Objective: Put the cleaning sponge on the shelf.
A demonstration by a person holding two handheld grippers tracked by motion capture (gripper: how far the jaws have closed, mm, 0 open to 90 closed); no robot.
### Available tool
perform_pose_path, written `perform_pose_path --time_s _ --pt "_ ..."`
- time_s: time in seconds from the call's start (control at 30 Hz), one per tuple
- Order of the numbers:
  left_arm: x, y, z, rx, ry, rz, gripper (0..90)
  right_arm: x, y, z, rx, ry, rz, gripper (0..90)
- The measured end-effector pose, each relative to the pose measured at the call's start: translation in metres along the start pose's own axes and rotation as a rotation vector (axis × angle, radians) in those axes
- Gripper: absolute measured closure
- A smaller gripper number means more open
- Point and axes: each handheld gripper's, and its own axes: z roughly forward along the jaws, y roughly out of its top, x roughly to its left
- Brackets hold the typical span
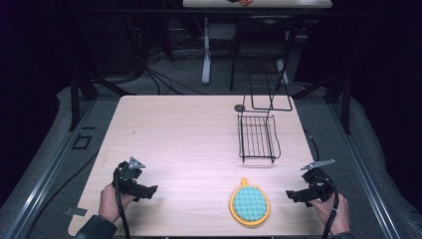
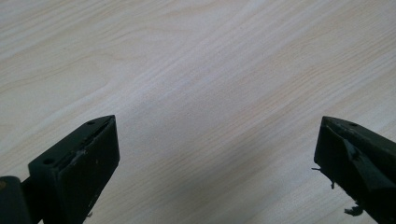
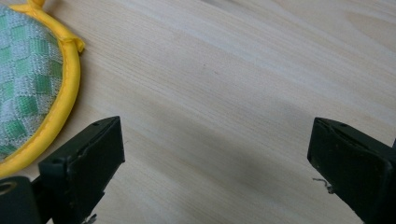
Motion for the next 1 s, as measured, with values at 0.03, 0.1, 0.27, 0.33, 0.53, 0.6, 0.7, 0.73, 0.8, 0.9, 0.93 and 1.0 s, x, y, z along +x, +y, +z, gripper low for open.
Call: perform_pose_path --time_s 0.03,0.1,0.27,0.33,0.53,0.6,0.7,0.73,0.8,0.9,0.93,1.0 --pt "0.0 0.0 0.0 0.0 -0.001 0.0 0.3 0.0 0.0 -0.001 0.004 0.001 -0.001 3.4" --pt "0.0 0.0 0.0 0.002 -0.001 0.003 0.3 0.001 0.001 -0.002 -0.006 0.004 -0.001 3.3" --pt "0.0 0.0 0.0 0.002 -0.002 0.002 0.3 0.005 0.002 -0.004 -0.014 0.013 -0.008 3.1" --pt "0.0 0.0 0.0 0.002 -0.001 0.002 0.3 0.006 0.002 -0.004 -0.016 0.017 -0.012 2.8" --pt "-0.001 0.0 0.0 0.004 -0.001 0.003 0.3 0.019 0.006 -0.005 -0.022 0.048 -0.044 0.7" --pt "0.0 0.0 0.0 0.005 -0.002 0.006 0.3 0.023 0.007 -0.005 -0.03 0.06 -0.06 0.4" --pt "-0.001 0.0 0.001 0.005 -0.002 0.004 0.3 0.031 0.009 -0.005 -0.033 0.094 -0.083 0.0" --pt "-0.001 0.0 0.001 0.005 -0.002 0.004 0.3 0.034 0.01 -0.004 -0.033 0.108 -0.082 0.0" --pt "-0.001 0.0 0.001 0.004 0.004 0.004 0.3 0.037 0.011 -0.004 -0.033 0.123 -0.09 0.0" --pt "-0.001 0.001 0.001 0.009 -0.001 0.005 0.3 0.047 0.014 -0.002 -0.039 0.154 -0.113 0.0" --pt "-0.001 0.0 0.001 0.009 -0.001 0.005 0.3 0.049 0.015 -0.001 -0.039 0.159 -0.114 0.0" --pt "-0.001 0.0 0.001 0.007 0.003 0.007 0.3 0.054 0.016 0.001 -0.038 0.178 -0.129 0.0"
